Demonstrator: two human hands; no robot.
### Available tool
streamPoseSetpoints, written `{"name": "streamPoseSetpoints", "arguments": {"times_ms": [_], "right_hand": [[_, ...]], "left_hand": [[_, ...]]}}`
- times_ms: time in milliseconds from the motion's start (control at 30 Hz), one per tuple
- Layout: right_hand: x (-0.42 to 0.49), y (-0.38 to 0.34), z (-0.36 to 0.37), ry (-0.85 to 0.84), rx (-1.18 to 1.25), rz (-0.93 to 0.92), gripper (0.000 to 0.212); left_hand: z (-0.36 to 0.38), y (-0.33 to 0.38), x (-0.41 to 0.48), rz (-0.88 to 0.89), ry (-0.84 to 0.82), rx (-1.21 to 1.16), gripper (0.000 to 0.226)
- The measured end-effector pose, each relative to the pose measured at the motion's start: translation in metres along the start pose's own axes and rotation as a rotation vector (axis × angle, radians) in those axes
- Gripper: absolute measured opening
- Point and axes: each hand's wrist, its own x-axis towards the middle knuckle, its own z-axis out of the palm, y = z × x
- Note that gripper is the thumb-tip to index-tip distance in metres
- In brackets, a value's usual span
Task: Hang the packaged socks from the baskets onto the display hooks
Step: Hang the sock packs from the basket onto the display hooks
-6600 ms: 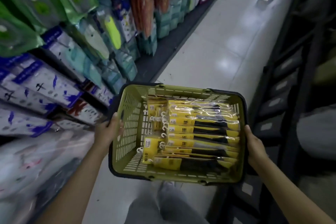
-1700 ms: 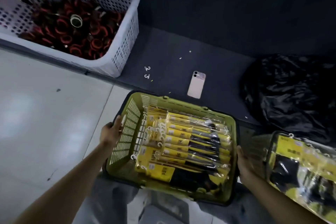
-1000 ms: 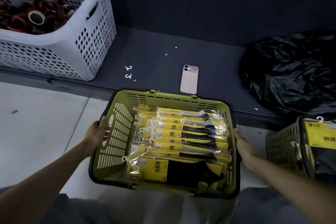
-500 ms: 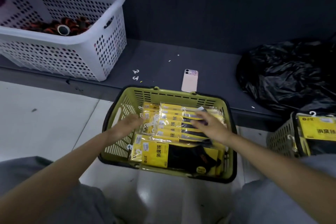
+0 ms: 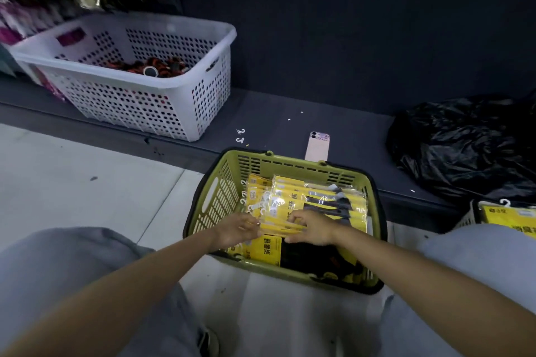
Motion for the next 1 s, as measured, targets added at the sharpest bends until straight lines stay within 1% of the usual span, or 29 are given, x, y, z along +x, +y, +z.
{"name": "streamPoseSetpoints", "arguments": {"times_ms": [67,133,200,267,300,367,400,433,467,533,567,600,633,667,700,733,767,833,867,933,1000], "right_hand": [[0.001,0.0,-0.004,0.04,0.022,0.0,0.04],[0.001,0.0,-0.012,0.105,0.095,-0.003,0.031],[-0.003,-0.003,-0.025,0.232,0.194,-0.002,0.025],[-0.008,-0.012,-0.04,0.392,0.342,-0.022,0.021],[-0.01,-0.016,-0.048,0.467,0.436,-0.043,0.021],[-0.016,-0.027,-0.066,0.571,0.616,-0.063,0.021],[-0.019,-0.033,-0.075,0.589,0.692,-0.069,0.023],[-0.022,-0.038,-0.084,0.584,0.762,-0.076,0.027],[-0.025,-0.042,-0.092,0.571,0.826,-0.082,0.033],[-0.029,-0.051,-0.107,0.574,0.925,-0.104,0.049],[-0.031,-0.056,-0.115,0.589,0.961,-0.116,0.055],[-0.033,-0.064,-0.124,0.601,0.994,-0.136,0.055],[-0.035,-0.072,-0.133,0.614,1.011,-0.165,0.05],[-0.036,-0.081,-0.142,0.626,1.013,-0.202,0.041],[-0.035,-0.091,-0.151,0.639,1.014,-0.243,0.031],[-0.032,-0.101,-0.161,0.654,1.021,-0.284,0.027],[-0.031,-0.113,-0.172,0.674,1.024,-0.319,0.027],[-0.026,-0.137,-0.196,0.767,0.912,-0.393,0.032],[-0.023,-0.149,-0.207,0.821,0.831,-0.428,0.034],[-0.017,-0.174,-0.228,0.885,0.727,-0.481,0.034],[-0.009,-0.197,-0.242,0.89,0.702,-0.528,0.032]], "left_hand": [[-0.005,0.005,-0.001,0.007,0.092,-0.058,0.051],[-0.012,0.017,0.001,0.049,0.248,-0.146,0.062],[-0.02,0.034,0.004,0.066,0.43,-0.306,0.067],[-0.025,0.049,0.008,0.084,0.529,-0.452,0.08],[-0.028,0.056,0.009,0.084,0.529,-0.515,0.09],[-0.035,0.071,0.008,0.038,0.466,-0.606,0.11],[-0.038,0.078,0.008,0.005,0.405,-0.639,0.115],[-0.042,0.086,0.008,-0.015,0.311,-0.665,0.116],[-0.046,0.095,0.006,-0.013,0.202,-0.693,0.111],[-0.057,0.119,0.004,0.068,0.03,-0.775,0.094],[-0.063,0.131,0.004,0.118,-0.005,-0.797,0.087],[-0.07,0.142,0.004,0.163,-0.004,-0.792,0.084],[-0.079,0.154,0.003,0.201,0.021,-0.758,0.084],[-0.088,0.164,0.003,0.239,0.064,-0.706,0.086],[-0.098,0.176,0.0,0.275,0.112,-0.656,0.085],[-0.108,0.187,-0.002,0.306,0.174,-0.62,0.082],[-0.119,0.197,-0.005,0.331,0.245,-0.591,0.08],[-0.142,0.215,-0.009,0.39,0.363,-0.554,0.069],[-0.155,0.223,-0.01,0.444,0.377,-0.557,0.054],[-0.178,0.237,-0.011,0.561,0.377,-0.583,0.038],[-0.198,0.248,-0.014,0.624,0.442,-0.644,0.035]]}}
